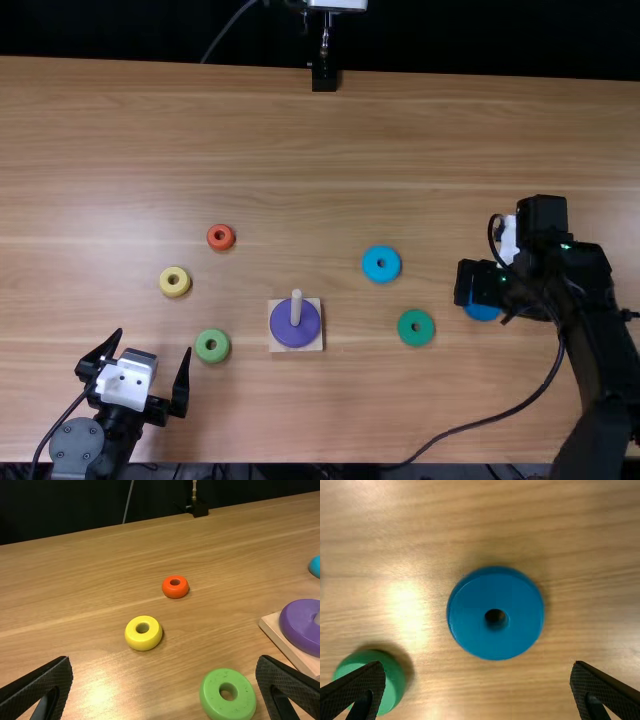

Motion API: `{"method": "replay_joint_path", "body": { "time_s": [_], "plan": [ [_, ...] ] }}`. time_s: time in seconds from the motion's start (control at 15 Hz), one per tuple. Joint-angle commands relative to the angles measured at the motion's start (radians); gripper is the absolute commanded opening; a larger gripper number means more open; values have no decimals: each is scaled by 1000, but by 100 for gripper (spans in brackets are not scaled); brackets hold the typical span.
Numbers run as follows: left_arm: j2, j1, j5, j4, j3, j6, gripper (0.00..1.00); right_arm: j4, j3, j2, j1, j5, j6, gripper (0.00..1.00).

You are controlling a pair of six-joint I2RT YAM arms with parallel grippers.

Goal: Build the Hanoi tower: stack the rings onto the peg from bottom to top in this color order: purple, dark blue, light blue, dark green, light green, yellow, orange.

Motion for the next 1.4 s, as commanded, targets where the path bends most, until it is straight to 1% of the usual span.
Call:
{"method": "replay_joint_path", "body": {
  "time_s": [0.0,0.2,0.4,0.53,1.33],
  "plan": [
    [-12,6,11,-76,-105,15,100,2,0,33,-1,-4,-21,100],
    [-12,6,11,-76,-105,15,100,16,6,83,-3,-4,-23,100],
    [-12,6,11,-76,-105,15,100,92,6,128,-3,3,-23,100],
    [-12,6,11,-76,-105,15,100,118,6,140,-3,3,-23,100],
    [-12,6,11,-76,-105,15,100,118,-6,186,-4,3,-21,100]
  ]
}}
